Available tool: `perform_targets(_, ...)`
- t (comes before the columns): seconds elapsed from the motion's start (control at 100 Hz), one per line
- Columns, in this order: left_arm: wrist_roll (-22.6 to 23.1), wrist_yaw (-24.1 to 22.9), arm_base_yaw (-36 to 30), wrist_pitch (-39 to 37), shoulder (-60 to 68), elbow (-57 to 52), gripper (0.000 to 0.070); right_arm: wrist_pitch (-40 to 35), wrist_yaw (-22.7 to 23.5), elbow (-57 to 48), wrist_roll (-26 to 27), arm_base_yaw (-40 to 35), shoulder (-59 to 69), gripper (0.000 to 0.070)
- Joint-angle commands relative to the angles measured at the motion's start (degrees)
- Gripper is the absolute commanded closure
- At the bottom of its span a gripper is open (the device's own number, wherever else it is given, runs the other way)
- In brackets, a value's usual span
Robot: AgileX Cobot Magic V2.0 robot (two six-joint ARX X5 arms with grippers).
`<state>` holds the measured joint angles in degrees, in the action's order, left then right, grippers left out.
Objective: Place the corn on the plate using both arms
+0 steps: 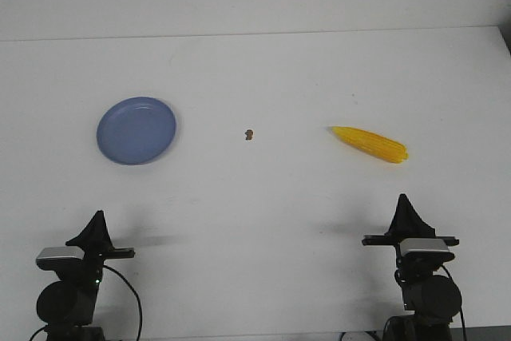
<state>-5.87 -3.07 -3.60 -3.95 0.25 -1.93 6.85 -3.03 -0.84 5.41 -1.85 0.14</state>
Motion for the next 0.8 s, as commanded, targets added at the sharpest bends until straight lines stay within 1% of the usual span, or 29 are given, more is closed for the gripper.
perform_targets(0.0,0.4,0.1,0.0,-0.7,-0.1,1.1,0.0688,0.7,0.0,0.1,0.5,-0.1,-0.1,0.0690)
perform_targets(0.15,0.4,0.1,0.0,-1.3,-0.1,1.1,0.0688,1.0,0.1,0.1,0.5,-0.1,-0.1,0.0690)
perform_targets(0.35,0.5,0.0,0.0,-2.1,-0.1,-0.2,0.0688,4.2,-0.1,0.0,0.5,0.0,-0.1,0.0690)
perform_targets(0.45,0.4,0.0,0.0,-1.6,0.1,-2.3,0.0688,3.3,-0.6,-1.0,0.5,0.0,-0.1,0.0690)
perform_targets(0.56,0.2,-0.8,0.0,1.0,1.2,-6.6,0.0688,-2.4,-0.6,-4.8,0.6,0.0,0.0,0.0690)
perform_targets(0.72,0.2,-4.8,0.1,6.6,6.6,-15.5,0.0688,-13.4,-1.8,-13.6,0.5,0.0,1.9,0.0690)
perform_targets(0.79,0.3,-4.9,0.1,9.4,10.0,-19.8,0.0688,-17.5,-2.0,-18.0,0.3,0.0,4.0,0.0690)
